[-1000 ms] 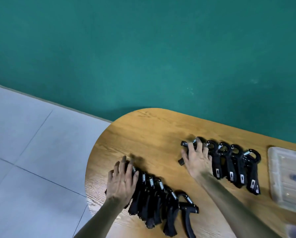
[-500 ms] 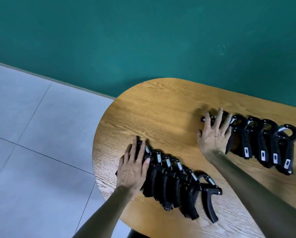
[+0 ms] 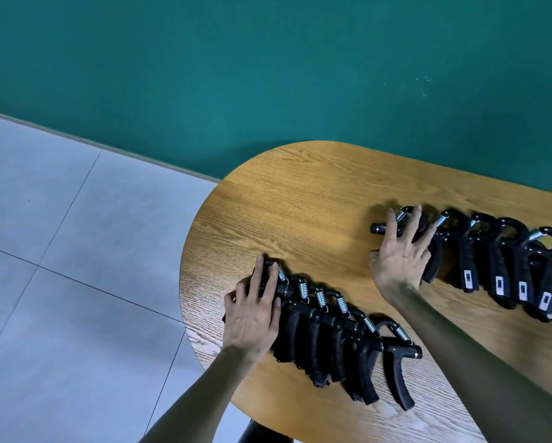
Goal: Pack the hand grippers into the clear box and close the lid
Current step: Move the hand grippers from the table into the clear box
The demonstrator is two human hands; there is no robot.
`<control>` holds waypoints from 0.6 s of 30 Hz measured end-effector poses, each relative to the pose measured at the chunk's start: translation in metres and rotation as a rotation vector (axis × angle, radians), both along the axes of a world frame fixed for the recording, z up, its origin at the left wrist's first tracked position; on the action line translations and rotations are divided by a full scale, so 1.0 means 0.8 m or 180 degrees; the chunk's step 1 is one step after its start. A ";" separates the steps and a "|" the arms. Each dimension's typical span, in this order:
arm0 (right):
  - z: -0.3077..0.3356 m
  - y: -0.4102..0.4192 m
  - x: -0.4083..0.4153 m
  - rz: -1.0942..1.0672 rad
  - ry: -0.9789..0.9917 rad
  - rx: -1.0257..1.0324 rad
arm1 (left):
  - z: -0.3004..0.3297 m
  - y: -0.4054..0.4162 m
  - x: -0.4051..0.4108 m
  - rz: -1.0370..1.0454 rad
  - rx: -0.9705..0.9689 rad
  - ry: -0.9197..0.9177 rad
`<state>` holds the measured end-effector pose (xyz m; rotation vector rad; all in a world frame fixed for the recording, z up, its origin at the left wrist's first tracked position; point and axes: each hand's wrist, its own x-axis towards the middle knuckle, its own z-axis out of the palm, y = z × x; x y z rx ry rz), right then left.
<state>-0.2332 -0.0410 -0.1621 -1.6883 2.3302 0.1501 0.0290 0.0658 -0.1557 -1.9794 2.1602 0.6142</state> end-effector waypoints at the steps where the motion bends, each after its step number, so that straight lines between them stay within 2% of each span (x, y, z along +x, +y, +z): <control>1: -0.001 0.000 0.000 -0.0015 0.0012 0.0004 | 0.000 0.000 0.001 -0.0015 0.0033 -0.0022; 9: 0.009 0.014 0.006 0.0101 0.0039 -0.0136 | 0.020 -0.008 -0.009 -0.0049 0.0438 -0.0120; 18: 0.095 0.051 0.006 0.0247 0.0007 -0.0231 | 0.091 -0.039 -0.025 0.0047 0.0018 0.0115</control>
